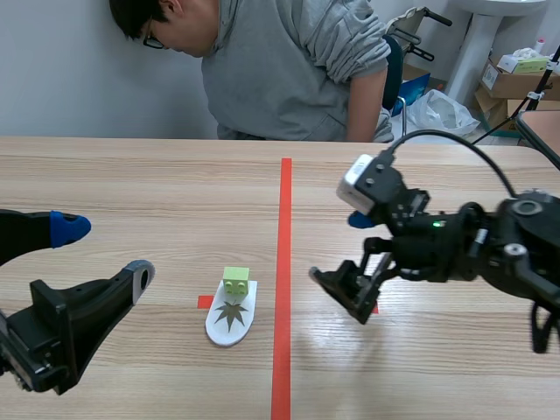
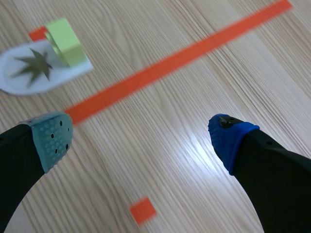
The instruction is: Do the leaf sorting experiment
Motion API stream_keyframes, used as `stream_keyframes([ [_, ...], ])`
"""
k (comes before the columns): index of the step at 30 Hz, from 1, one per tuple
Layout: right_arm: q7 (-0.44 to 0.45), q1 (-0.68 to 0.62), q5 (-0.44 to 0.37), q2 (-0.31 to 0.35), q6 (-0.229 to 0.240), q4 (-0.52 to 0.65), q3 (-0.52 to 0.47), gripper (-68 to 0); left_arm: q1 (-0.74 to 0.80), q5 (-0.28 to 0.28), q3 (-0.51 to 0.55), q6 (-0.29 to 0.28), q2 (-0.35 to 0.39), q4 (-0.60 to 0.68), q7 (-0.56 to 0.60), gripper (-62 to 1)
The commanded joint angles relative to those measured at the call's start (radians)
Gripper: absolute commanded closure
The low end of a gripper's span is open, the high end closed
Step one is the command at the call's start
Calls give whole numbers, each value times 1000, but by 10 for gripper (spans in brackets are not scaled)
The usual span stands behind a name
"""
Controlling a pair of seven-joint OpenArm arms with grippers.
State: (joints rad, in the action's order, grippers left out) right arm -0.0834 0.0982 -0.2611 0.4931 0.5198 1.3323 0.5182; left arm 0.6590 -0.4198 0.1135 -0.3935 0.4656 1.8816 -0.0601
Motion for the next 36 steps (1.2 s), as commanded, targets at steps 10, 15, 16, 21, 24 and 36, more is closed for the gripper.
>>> stream_keyframes([
  [10, 3, -330, -23, 95, 2, 292, -338, -569, 5, -6, 5, -2, -8, 10, 10, -542],
  [15, -8, -467, -38, 97, 1, 418, -459, -569, 5, -6, 5, -2, -8, 10, 10, -542],
  [16, -8, -492, -39, 97, 1, 442, -479, -569, 5, -6, 5, -2, -8, 10, 10, -542],
  [21, -8, -587, -45, 96, 2, 521, -550, -569, 5, -6, 5, -2, -8, 10, 10, -542],
  [24, -8, -591, -45, 96, 1, 524, -558, -569, 5, -6, 5, -2, -8, 10, 10, -542],
  [36, -48, -583, -45, 77, 1, 523, -557, -569, 5, -6, 5, -2, -8, 10, 6, -542],
])
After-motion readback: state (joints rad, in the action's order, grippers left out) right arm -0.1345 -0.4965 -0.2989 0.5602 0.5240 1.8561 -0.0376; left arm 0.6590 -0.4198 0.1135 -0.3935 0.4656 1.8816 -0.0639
